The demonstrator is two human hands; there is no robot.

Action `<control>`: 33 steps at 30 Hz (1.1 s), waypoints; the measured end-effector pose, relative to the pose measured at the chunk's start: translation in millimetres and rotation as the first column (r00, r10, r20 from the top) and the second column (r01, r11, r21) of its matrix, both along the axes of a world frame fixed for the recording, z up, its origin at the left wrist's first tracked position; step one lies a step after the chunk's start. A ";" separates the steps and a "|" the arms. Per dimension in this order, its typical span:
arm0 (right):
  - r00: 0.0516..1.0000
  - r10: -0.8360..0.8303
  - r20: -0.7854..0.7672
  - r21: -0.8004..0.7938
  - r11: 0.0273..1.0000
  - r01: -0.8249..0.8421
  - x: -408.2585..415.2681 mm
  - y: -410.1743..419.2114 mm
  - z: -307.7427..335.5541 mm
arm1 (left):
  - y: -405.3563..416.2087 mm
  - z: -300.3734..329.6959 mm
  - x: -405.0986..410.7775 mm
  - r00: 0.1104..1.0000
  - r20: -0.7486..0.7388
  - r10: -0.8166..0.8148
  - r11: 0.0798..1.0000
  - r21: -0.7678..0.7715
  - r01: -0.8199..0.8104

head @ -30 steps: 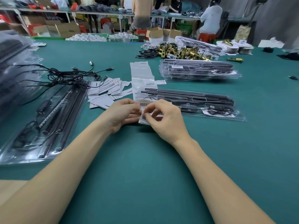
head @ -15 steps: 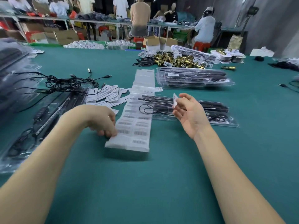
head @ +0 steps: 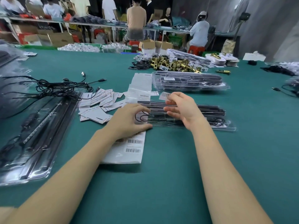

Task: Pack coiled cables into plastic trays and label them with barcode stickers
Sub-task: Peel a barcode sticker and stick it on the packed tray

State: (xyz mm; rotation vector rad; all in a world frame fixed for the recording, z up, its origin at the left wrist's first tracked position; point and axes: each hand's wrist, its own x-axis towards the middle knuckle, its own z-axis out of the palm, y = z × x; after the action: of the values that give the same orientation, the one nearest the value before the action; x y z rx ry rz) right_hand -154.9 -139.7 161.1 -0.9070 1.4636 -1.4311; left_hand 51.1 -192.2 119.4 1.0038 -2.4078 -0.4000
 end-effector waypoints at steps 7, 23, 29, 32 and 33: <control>0.978 0.061 -0.200 0.054 0.997 -0.051 -5.3 4.8 -3.0 | 7.8 -3.6 -3.8 0.998 -0.058 -0.003 0.993 -0.122 -0.004; 0.850 0.211 -0.483 0.114 0.977 -0.178 6.1 -4.5 -7.4 | 6.8 -12.4 2.9 0.966 -0.251 0.067 0.982 0.190 -0.019; 0.813 0.245 -0.528 0.149 0.969 -0.196 7.9 -8.8 -12.7 | 5.7 -13.6 4.0 0.951 -0.304 0.048 0.970 0.243 0.029; 0.785 0.261 -0.562 0.177 0.965 -0.194 7.2 -9.2 -13.6 | 6.4 -13.7 3.5 0.947 -0.319 0.038 0.969 0.243 0.043; 0.781 0.265 -0.565 0.183 0.964 -0.195 7.3 -9.3 -13.8 | 6.5 -13.7 3.3 0.947 -0.320 0.036 0.970 0.239 0.044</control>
State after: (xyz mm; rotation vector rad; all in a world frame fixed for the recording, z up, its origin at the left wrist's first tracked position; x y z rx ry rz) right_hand -147.6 -148.9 147.3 -1.4896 1.7776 -0.9007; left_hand 54.4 -185.8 105.7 0.9503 -2.0996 -0.8126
